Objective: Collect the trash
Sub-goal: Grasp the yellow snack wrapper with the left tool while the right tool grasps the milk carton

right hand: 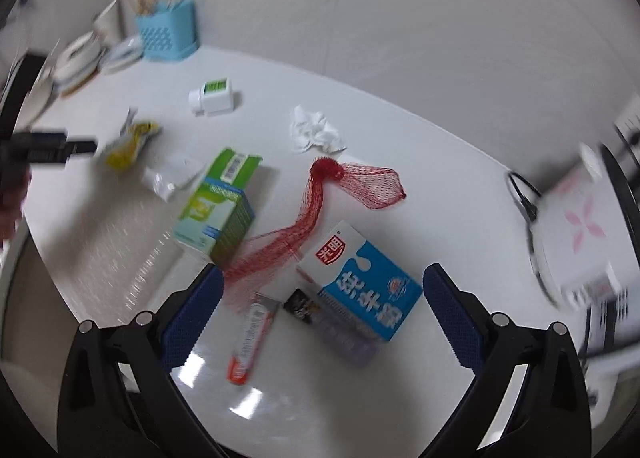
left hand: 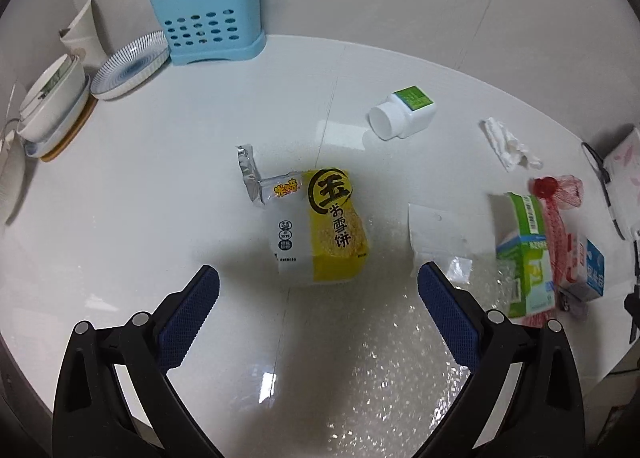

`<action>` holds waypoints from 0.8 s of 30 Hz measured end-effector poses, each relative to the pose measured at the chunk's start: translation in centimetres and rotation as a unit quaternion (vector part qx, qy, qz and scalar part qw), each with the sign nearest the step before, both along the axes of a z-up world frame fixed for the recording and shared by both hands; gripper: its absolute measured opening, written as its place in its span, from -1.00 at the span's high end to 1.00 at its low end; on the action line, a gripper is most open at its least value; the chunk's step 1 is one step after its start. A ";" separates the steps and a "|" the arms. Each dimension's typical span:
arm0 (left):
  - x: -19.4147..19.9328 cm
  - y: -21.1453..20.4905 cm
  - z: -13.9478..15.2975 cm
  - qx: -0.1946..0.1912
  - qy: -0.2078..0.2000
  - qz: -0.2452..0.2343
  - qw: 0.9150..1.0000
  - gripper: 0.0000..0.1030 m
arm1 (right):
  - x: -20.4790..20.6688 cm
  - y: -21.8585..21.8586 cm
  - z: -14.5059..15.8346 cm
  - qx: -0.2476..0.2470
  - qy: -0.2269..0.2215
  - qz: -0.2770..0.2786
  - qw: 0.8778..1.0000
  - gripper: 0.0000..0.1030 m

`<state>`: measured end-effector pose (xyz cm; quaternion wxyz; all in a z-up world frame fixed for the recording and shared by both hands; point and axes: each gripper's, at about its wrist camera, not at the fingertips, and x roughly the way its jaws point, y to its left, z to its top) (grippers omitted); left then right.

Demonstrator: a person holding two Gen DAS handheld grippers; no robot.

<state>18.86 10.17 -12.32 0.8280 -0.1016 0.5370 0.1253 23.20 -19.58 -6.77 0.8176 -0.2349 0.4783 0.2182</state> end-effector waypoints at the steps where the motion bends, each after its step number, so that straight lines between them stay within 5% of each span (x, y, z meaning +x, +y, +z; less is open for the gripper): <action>1: 0.9 0.2 -0.8 0.001 0.008 0.007 1.000 -0.88 | 0.8 0.0 -0.8 -0.006 0.012 0.015 1.000 -0.85; 7: 4.4 1.5 -4.2 0.003 0.051 0.043 0.998 -0.87 | 4.2 0.2 -5.5 -0.062 0.069 0.077 0.993 -0.85; 14: 5.9 3.1 -6.7 0.004 0.089 0.076 0.993 -0.82 | 5.7 -0.1 -8.2 -0.069 0.122 0.104 0.985 -0.68; 18: 6.5 4.1 -7.8 -0.002 0.109 0.091 0.990 -0.73 | 6.4 -0.1 -9.2 -0.070 0.145 0.096 0.982 -0.40; 24: 7.0 4.8 -7.5 -0.010 0.123 0.096 0.988 -0.26 | 6.5 0.1 -9.7 -0.063 0.148 0.084 0.983 -0.37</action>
